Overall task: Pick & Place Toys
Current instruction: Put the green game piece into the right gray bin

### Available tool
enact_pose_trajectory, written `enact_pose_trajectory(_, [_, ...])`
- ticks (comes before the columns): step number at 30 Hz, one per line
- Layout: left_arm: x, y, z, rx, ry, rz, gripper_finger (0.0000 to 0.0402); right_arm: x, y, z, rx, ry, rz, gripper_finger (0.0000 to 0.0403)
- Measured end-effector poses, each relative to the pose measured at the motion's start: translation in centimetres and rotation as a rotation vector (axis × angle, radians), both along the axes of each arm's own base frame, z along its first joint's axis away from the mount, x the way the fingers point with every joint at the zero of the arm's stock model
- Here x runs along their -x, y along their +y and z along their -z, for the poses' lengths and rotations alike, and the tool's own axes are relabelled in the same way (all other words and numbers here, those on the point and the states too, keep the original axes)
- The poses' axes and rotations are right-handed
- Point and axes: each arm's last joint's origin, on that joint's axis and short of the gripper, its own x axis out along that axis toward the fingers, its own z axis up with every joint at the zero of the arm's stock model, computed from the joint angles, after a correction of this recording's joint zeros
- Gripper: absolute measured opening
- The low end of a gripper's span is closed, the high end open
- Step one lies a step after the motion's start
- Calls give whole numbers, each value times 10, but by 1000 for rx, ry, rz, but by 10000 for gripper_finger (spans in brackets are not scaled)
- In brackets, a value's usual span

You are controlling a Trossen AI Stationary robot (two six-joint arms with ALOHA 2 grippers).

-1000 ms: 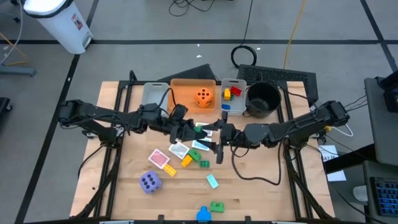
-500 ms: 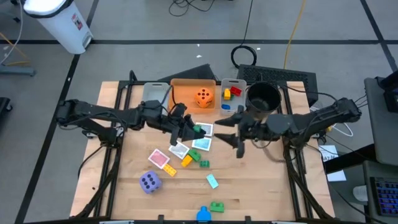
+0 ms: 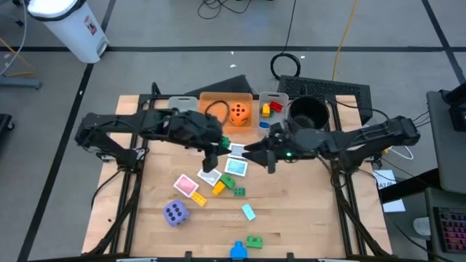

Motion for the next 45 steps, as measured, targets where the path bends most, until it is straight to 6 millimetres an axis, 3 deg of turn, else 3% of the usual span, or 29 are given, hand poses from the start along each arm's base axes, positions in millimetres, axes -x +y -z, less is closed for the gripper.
enact_pose_trajectory(7, [-24, -16, 16, -146, 196, 51, 147, -27, -14, 25, -125, 75, -42, 220])
enact_pose_trajectory(15, [-40, -32, 37, -235, 303, 87, 147, -35, -17, 28, -141, 37, -50, 218])
enact_pose_trajectory(37, [-42, -28, 35, -365, 286, 62, 147, -35, -25, 34, -195, 63, -17, 210])
enact_pose_trajectory(45, [-43, -28, 36, -373, 287, 70, 147, -34, -25, 43, -222, 57, -14, 156])
